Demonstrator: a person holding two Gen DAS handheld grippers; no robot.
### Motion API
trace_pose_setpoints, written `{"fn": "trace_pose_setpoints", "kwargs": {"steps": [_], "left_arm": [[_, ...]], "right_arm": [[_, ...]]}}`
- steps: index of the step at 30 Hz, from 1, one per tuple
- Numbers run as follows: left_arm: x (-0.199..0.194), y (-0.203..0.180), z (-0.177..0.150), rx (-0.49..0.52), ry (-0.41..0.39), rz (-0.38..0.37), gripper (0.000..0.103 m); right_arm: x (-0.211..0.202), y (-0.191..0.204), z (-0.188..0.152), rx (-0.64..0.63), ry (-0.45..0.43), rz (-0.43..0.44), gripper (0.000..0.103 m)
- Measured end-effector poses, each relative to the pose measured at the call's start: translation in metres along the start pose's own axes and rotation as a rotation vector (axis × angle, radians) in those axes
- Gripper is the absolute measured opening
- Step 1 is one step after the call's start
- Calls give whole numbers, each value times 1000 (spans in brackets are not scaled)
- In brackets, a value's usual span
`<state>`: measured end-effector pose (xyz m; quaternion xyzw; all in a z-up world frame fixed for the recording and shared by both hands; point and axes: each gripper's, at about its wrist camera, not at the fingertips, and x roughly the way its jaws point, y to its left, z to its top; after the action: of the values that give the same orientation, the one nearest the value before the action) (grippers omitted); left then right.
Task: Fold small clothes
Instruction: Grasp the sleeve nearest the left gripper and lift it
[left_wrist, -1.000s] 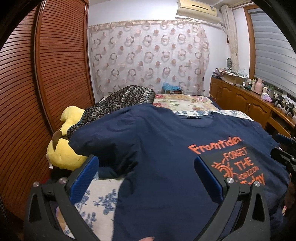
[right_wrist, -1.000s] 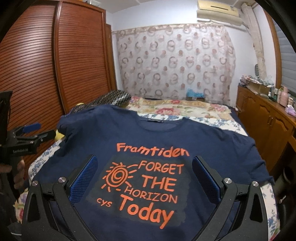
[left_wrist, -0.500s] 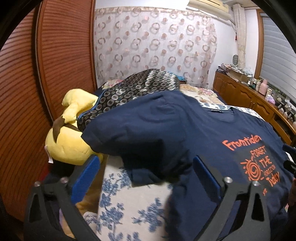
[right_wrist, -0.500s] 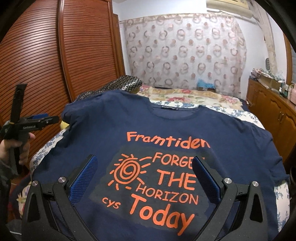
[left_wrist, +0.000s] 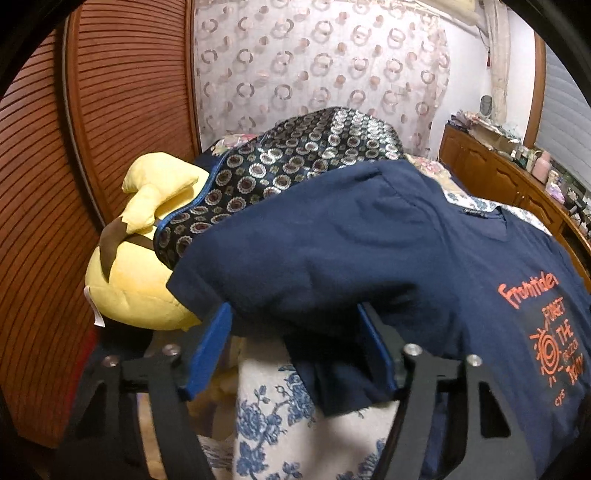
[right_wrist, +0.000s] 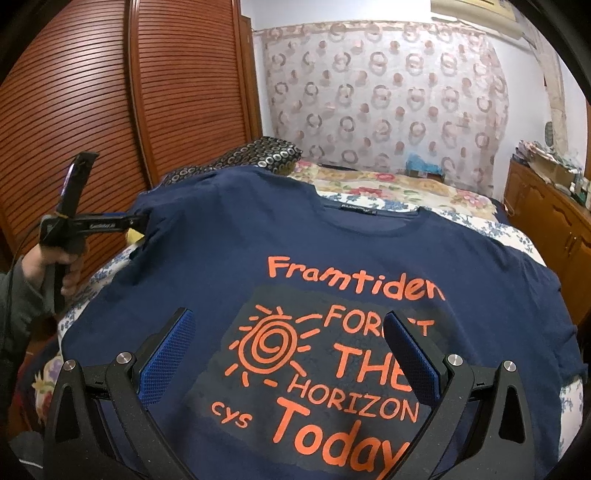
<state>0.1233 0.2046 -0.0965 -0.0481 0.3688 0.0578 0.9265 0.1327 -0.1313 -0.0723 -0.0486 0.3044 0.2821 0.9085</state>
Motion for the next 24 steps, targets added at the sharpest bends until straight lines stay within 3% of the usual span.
{"fn": "trace_pose_setpoints", "kwargs": {"steps": [2,4,6,8,17,21,23,24], "left_arm": [[2,-1,-1,17,1,4,55],[2,-2,-1,30,-2,11,29],[1,-2,0,45,-2,36,12],[-3,-2,0,55,-15,46,4],[-53,-11,15,60,-141,14,0],[-65,-24,28,110,-178,14,0],[-61,-21,32,109,-161,6,0],[-55,-19,33,108,-132,9,6]], "right_arm": [[0,-2,0,9,3,3,103],[-1,-4,0,15,3,2,103],[-3,-6,1,19,1,3,103],[-6,-7,1,22,-3,4,103],[-9,-15,1,37,-12,-6,103],[-14,-18,4,45,-24,-7,103],[-15,-18,3,46,-26,-7,103],[-15,-19,3,44,-25,-7,103]]}}
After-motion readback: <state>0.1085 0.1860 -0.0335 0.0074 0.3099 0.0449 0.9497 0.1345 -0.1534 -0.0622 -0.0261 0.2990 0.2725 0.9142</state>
